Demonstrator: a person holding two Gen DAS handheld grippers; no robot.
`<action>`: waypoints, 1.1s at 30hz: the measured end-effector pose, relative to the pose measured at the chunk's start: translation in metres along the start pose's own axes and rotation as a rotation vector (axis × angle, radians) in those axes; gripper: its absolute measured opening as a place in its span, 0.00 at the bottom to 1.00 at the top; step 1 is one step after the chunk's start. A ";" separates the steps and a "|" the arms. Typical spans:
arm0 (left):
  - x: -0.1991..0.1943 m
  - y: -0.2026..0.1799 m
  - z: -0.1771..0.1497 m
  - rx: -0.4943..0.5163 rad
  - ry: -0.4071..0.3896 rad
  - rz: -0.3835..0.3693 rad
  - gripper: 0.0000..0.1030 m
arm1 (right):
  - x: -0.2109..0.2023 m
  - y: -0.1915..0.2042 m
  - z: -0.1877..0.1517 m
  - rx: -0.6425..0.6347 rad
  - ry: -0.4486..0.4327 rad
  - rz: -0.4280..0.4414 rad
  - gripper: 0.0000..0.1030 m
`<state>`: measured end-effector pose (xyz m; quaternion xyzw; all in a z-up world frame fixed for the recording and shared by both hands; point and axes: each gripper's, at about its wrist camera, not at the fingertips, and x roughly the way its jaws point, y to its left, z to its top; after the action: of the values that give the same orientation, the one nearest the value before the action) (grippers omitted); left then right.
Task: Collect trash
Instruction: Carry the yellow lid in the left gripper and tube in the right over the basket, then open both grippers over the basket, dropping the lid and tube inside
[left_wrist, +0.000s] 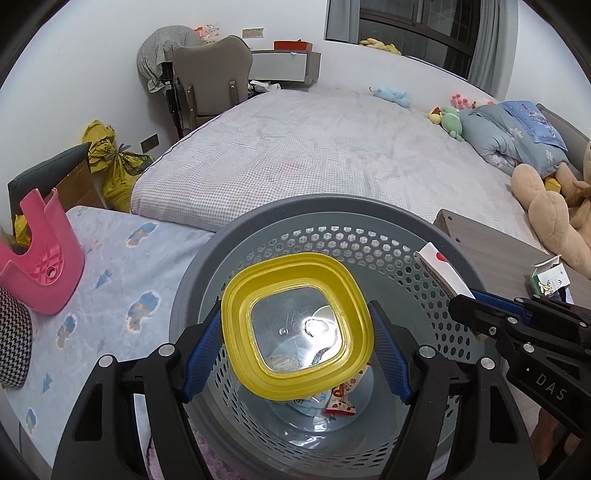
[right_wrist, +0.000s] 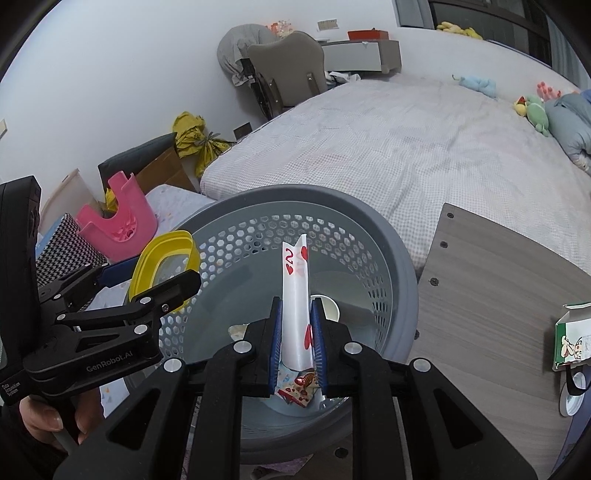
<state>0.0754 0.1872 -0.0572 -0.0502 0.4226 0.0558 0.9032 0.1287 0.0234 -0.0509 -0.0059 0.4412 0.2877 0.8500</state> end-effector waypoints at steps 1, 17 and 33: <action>0.000 0.000 0.000 -0.001 -0.001 0.003 0.70 | -0.001 0.000 0.000 0.001 -0.004 0.001 0.17; -0.010 0.003 -0.004 -0.016 -0.006 0.040 0.75 | -0.012 0.001 0.001 0.003 -0.048 -0.004 0.42; -0.014 0.004 -0.006 -0.025 -0.012 0.046 0.75 | -0.016 0.001 0.000 0.006 -0.055 -0.003 0.42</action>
<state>0.0613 0.1895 -0.0501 -0.0512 0.4176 0.0821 0.9034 0.1209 0.0161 -0.0390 0.0041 0.4184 0.2850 0.8624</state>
